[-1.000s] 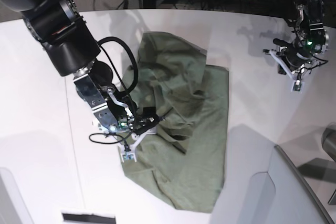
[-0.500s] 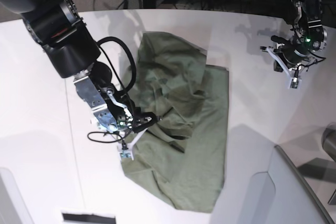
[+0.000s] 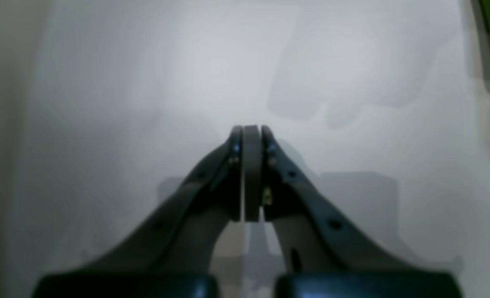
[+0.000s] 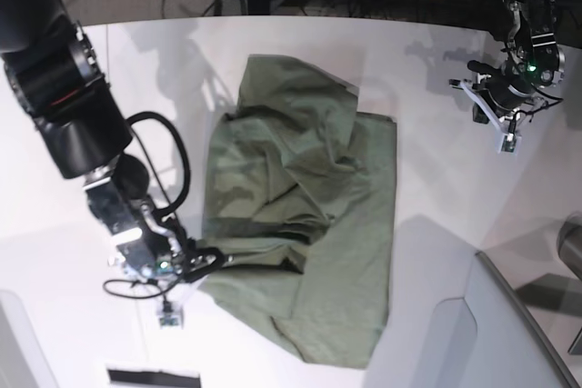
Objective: Layout the t-shirt on the table in an organized manner, then fold the t-shirt properly
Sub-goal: 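Drag the shirt edge with the right gripper away from the left gripper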
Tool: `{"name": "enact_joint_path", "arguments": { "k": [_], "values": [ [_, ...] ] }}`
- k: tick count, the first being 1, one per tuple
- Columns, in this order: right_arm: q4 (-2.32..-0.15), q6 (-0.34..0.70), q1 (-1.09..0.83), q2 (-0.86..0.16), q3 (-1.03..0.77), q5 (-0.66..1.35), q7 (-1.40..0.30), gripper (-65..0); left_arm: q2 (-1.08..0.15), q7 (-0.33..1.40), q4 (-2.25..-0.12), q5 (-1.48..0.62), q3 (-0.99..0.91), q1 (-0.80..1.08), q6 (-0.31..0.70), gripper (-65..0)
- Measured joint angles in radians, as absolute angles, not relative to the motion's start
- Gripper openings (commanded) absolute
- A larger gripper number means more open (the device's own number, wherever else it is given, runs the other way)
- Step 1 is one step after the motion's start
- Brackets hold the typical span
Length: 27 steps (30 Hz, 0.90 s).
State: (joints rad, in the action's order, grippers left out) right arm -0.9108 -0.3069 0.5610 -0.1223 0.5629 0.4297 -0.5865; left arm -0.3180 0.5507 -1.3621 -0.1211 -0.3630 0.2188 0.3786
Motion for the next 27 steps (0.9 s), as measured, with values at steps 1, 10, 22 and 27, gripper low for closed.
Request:
{"name": "enact_joint_path", "arguments": {
  "k": [1, 10, 22, 27],
  "values": [
    [-0.909, -0.305, 0.575, -0.136, 0.563, 0.43, -0.587, -65.0, -0.318, 0.55, -1.362, -0.121, -0.363, 0.219, 0.379, -65.0],
    [-0.684, -0.305, 0.755, -0.266, 0.563, 0.437, -0.41, -65.0, -0.319, 0.551, -1.362, -0.12, -0.363, 0.219, 0.378, -65.0],
    [-0.622, -0.305, 0.76, -0.193, 0.567, 0.44, -0.483, -17.7, -0.319, 0.554, -1.363, -0.12, -0.355, 0.211, 0.375, -65.0],
    [-0.881, -0.31, 0.582, -0.118, 0.569, 0.42, -0.586, -27.6, -0.317, 0.557, -1.365, -0.117, -0.353, 0.208, 0.375, -65.0]
  ]
}}
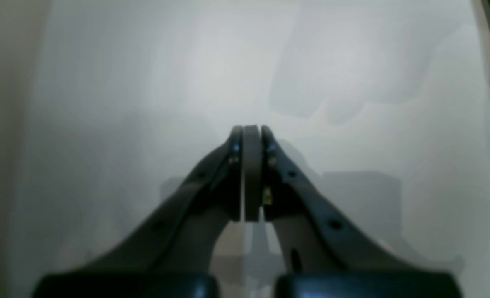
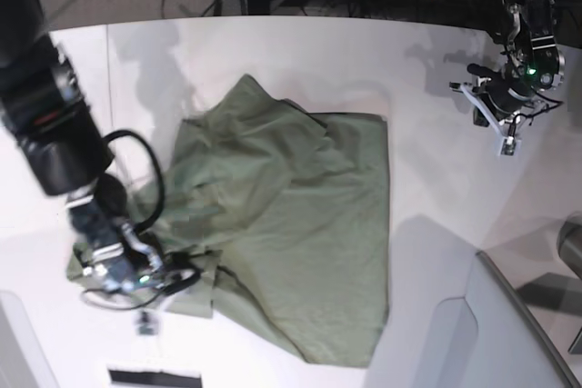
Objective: Layout the t-shirt on the table in an organized manner, then fold the t-shirt properly
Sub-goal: 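Drag the shirt edge with the right gripper away from the left gripper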
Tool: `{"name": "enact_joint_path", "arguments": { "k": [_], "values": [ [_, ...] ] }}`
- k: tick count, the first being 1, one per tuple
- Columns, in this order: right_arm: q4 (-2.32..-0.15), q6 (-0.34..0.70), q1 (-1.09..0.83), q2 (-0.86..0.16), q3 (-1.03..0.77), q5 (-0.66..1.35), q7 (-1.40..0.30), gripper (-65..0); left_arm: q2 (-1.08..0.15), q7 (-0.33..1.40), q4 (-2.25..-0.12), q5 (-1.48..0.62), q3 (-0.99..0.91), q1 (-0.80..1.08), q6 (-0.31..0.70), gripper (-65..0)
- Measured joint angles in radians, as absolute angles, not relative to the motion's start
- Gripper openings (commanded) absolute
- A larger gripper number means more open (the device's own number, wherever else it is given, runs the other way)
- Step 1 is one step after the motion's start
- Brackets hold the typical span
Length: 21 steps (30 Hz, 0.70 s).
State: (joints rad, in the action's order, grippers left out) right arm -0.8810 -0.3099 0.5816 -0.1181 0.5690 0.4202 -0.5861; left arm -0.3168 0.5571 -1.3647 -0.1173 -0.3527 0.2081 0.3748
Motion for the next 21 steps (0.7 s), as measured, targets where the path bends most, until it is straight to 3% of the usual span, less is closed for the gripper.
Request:
{"name": "enact_joint_path", "arguments": {
  "k": [4, 7, 9, 14, 21],
  "values": [
    [-0.876, -0.297, 0.544, 0.021, 0.57, 0.442, -0.609, -27.6, -0.319, 0.559, -1.365, -0.115, -0.353, 0.208, 0.375, -65.0],
    [-0.794, -0.308, 0.551, 0.061, 0.569, 0.434, -0.601, -27.8, -0.319, 0.558, -1.375, -0.113, -0.354, 0.208, 0.375, -65.0],
    [-0.74, -0.373, 0.559, 0.065, 0.564, 0.43, -0.599, -27.8, -0.319, 0.558, -1.384, -0.113, -0.353, 0.21, 0.375, -65.0],
    [-0.705, -0.659, 0.576, 0.085, 0.562, 0.427, -0.595, -27.6, -0.317, 0.558, -1.386, -0.12, -0.356, 0.219, 0.375, -65.0],
    [-0.706, -0.696, 0.608, 0.107, 0.563, 0.438, -0.595, -27.6, -0.318, 0.558, -1.386, -0.12, -0.354, 0.219, 0.375, -65.0]
  ]
}}
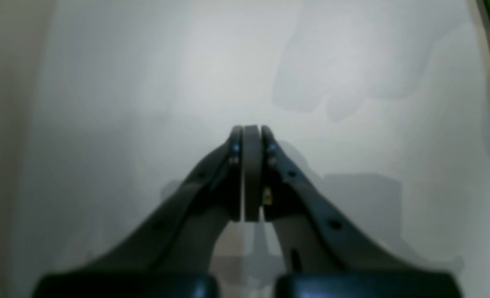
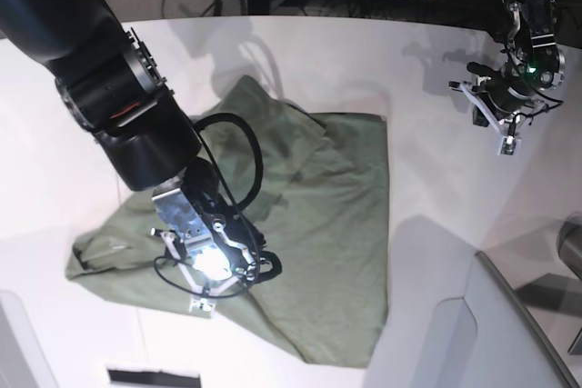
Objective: Layout the t-shirt on the table in an organized manner, then fold the t-shirt properly
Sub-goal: 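Drag the shirt edge with the right gripper away from the left gripper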
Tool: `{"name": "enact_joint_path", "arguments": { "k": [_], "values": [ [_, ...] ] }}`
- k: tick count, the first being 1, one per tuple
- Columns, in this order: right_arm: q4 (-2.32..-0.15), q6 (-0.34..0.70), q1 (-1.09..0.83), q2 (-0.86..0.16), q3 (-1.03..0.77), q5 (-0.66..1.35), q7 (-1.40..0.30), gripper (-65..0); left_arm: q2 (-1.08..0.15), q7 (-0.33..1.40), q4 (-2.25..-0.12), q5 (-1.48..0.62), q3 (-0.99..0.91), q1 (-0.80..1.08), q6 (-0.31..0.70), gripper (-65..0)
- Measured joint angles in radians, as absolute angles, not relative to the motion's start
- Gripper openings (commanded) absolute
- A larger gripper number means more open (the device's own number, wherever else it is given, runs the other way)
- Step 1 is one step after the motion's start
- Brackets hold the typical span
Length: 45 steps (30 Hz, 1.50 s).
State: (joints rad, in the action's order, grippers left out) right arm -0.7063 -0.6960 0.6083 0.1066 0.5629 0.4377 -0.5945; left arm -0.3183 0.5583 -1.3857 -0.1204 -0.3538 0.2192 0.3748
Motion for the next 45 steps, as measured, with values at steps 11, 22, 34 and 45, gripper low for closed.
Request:
{"name": "enact_joint_path", "arguments": {
  "k": [11, 22, 34, 45],
  "values": [
    [-0.567, -0.696, 0.651, 0.125, 0.561, 0.516, -0.542, -27.6, -0.316, 0.558, -1.385, -0.12, -0.353, 0.219, 0.375, -65.0],
    [-0.562, -0.484, 0.659, 0.131, 0.564, 0.524, -0.524, -27.5, -0.307, 0.558, -1.385, -0.12, -0.353, 0.214, 0.375, -65.0],
    [-0.557, -0.384, 0.658, 0.13, 0.562, 0.524, -0.524, -27.5, -0.307, 0.558, -1.39, -0.12, -0.352, 0.218, 0.375, -65.0],
    [-0.461, -0.384, 0.648, 0.128, 0.56, 0.524, -0.507, -27.5, -0.287, 0.554, -1.506, -0.124, -0.352, 0.236, 0.378, -65.0]
  ]
}}
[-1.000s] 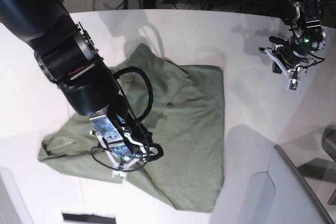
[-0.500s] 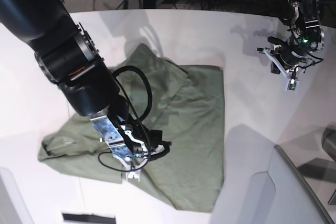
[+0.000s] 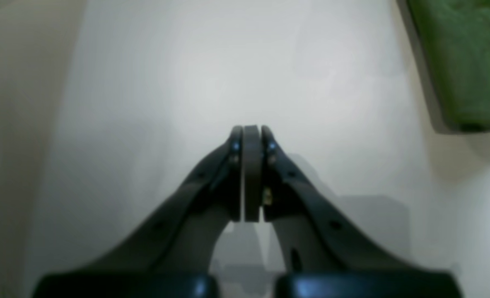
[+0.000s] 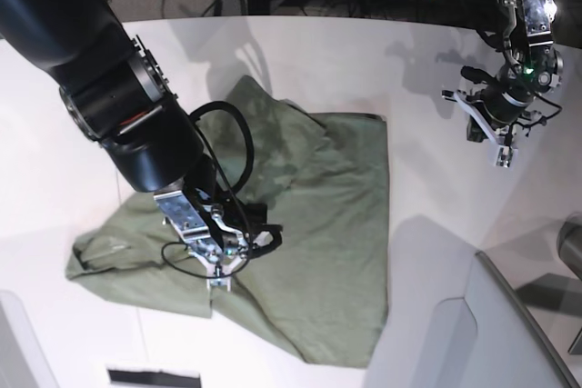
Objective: Layout the t-shirt on the table in an organized manner, then fold the t-shirt properly
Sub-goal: 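Drag the shirt edge with the right gripper away from the left gripper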
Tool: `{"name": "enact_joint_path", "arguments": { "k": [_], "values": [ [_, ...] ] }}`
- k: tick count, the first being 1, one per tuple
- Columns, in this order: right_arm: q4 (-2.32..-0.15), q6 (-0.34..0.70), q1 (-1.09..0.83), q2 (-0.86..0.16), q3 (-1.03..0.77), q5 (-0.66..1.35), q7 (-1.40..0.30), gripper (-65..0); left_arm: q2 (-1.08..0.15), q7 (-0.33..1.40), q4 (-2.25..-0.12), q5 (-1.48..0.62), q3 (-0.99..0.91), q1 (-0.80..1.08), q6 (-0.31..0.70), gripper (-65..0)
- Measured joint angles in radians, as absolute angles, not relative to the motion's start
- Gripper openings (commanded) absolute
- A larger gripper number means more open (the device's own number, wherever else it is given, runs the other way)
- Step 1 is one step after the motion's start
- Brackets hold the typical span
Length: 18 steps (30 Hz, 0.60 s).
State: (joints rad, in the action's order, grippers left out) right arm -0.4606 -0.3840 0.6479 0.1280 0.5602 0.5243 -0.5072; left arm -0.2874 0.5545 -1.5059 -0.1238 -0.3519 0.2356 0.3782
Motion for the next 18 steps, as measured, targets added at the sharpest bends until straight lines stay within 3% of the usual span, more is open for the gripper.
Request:
{"name": "enact_joint_path", "arguments": {
  "k": [5, 10, 14, 15, 17, 18],
  "values": [
    [-0.463, -0.384, 0.654, 0.131, 0.56, 0.58, -0.497, -29.0, -0.281, 0.554, -1.508, -0.121, -0.352, 0.239, 0.378, -65.0],
    [-0.463, -0.384, 0.651, 0.131, 0.56, 0.585, -0.497, -48.5, -0.28, 0.554, -1.507, -0.121, -0.352, 0.239, 0.378, -65.0],
    [-0.463, -0.384, 0.638, 0.13, 0.56, 0.585, -0.496, -46.7, -0.281, 0.554, -1.507, -0.12, -0.355, 0.241, 0.378, -65.0],
    [-0.463, -0.384, 0.632, 0.13, 0.56, 0.585, -0.496, -49.2, -0.281, 0.554, -1.507, -0.121, -0.355, 0.245, 0.378, -65.0],
    [-0.467, -0.384, 0.619, 0.13, 0.56, 0.585, -0.49, -63.0, -0.283, 0.554, -1.507, -0.12, -0.355, 0.256, 0.378, -65.0],
    [-0.471, -0.384, 0.616, 0.13, 0.56, 0.583, -0.487, -65.0, -0.283, 0.558, -1.505, -0.12, -0.355, 0.259, 0.378, -65.0]
  ]
}}
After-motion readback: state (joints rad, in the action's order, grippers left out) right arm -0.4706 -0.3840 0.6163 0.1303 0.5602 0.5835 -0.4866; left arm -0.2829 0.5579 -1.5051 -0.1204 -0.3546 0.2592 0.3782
